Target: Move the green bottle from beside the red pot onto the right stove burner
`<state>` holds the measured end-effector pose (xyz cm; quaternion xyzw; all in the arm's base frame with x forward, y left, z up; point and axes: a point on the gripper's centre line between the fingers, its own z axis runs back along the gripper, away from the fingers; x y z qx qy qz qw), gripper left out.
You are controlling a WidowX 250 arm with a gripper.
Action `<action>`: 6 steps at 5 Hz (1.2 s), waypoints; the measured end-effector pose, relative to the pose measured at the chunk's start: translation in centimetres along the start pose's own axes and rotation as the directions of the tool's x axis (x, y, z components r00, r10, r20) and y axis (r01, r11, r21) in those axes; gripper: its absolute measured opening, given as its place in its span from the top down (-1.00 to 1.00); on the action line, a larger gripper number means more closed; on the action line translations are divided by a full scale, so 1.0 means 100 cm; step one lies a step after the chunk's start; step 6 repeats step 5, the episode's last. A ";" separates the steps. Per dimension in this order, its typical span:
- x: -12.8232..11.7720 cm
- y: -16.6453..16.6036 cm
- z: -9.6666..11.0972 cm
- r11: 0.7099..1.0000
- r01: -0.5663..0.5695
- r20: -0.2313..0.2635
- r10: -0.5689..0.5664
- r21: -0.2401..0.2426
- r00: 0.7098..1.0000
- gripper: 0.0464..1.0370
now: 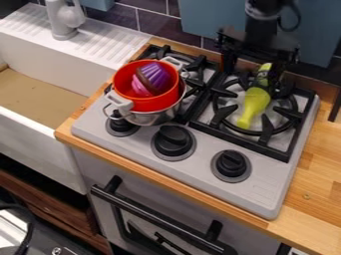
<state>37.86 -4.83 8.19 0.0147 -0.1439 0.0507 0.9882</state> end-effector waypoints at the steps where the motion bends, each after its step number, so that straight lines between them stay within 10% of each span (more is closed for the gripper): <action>1: -0.002 0.007 0.011 0.992 0.020 -0.041 -0.025 -0.121 0.999 -0.92; 2: 0.002 0.020 0.025 0.985 -0.009 -0.042 0.002 -0.174 0.999 -0.92; 4: 0.012 0.044 0.055 0.993 0.068 0.007 -0.067 -0.092 0.998 -0.92; 6: 0.011 0.051 0.058 0.990 0.078 -0.002 -0.079 -0.118 0.997 -0.92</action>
